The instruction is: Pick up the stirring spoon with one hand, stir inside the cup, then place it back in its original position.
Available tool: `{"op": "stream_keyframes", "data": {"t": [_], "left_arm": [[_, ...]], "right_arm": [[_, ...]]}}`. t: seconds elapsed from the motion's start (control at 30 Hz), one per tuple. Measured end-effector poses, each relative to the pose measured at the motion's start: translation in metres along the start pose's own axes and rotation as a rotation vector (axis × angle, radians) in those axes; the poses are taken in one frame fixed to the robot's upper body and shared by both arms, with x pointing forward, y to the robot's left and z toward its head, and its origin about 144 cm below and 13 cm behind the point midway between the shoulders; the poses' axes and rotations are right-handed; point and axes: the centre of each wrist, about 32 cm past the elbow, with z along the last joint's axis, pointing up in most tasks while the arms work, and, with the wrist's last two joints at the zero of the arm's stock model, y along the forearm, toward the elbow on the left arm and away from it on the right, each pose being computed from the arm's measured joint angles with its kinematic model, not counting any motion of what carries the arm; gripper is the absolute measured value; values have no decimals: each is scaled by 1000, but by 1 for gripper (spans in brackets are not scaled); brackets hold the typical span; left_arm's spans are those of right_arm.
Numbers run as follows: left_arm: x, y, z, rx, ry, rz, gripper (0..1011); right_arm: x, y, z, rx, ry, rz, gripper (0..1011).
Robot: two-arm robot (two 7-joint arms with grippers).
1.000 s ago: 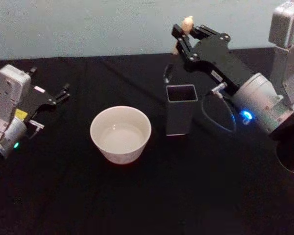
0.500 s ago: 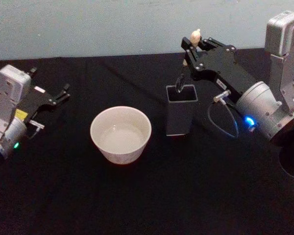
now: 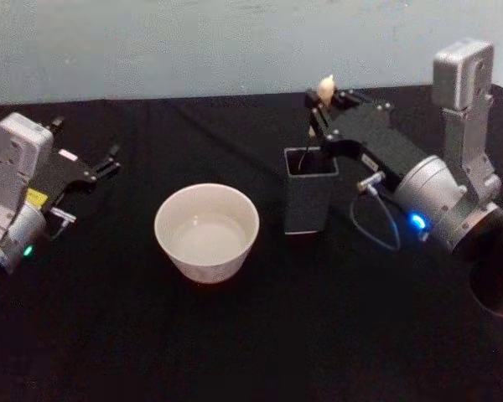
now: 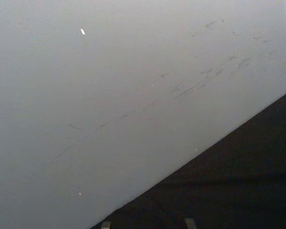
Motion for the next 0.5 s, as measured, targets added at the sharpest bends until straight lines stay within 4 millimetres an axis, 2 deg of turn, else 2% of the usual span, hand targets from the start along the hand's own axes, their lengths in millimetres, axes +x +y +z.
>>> {"op": "stream_keyframes", "data": {"t": [0.5], "left_arm": [[0, 0, 0, 0, 0, 0, 1001]], "right_arm": [[-4, 1, -27, -113, -4, -4, 200]]}}
